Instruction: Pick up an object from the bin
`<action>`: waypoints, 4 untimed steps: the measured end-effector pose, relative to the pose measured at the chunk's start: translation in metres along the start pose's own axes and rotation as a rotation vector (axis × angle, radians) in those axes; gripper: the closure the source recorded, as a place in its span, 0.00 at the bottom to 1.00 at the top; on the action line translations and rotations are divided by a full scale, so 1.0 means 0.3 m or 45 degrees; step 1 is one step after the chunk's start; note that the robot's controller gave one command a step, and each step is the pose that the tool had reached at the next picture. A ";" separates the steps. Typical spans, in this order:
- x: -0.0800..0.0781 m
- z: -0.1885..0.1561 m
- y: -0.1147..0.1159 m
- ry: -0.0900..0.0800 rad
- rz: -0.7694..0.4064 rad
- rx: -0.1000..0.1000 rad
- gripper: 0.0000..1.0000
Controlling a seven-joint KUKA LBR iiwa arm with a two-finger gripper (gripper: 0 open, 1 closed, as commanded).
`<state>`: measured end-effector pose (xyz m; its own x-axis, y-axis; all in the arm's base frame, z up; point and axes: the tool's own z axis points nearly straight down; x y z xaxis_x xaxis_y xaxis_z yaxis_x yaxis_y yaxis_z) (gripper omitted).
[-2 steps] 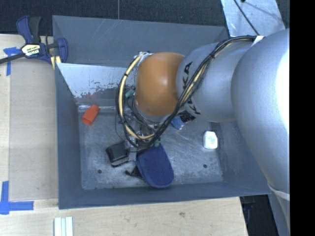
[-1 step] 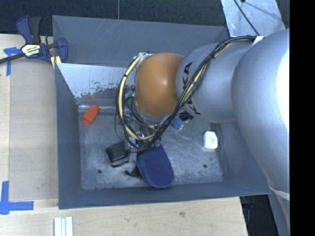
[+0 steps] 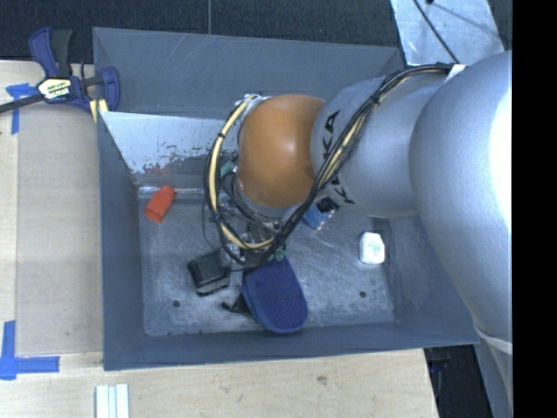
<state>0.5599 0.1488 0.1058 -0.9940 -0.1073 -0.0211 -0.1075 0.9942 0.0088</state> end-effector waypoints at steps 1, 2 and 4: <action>0.000 0.000 0.003 -0.002 -0.054 -0.002 0.00; 0.003 0.001 0.006 -0.001 -0.104 -0.003 0.00; 0.007 0.001 0.008 -0.004 -0.181 -0.003 0.00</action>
Offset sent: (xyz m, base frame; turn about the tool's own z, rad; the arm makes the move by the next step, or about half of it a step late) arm -0.0347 0.0047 -0.0358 -0.1760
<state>0.5577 0.1510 0.1054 -0.9686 -0.2472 -0.0259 -0.2474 0.9689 0.0079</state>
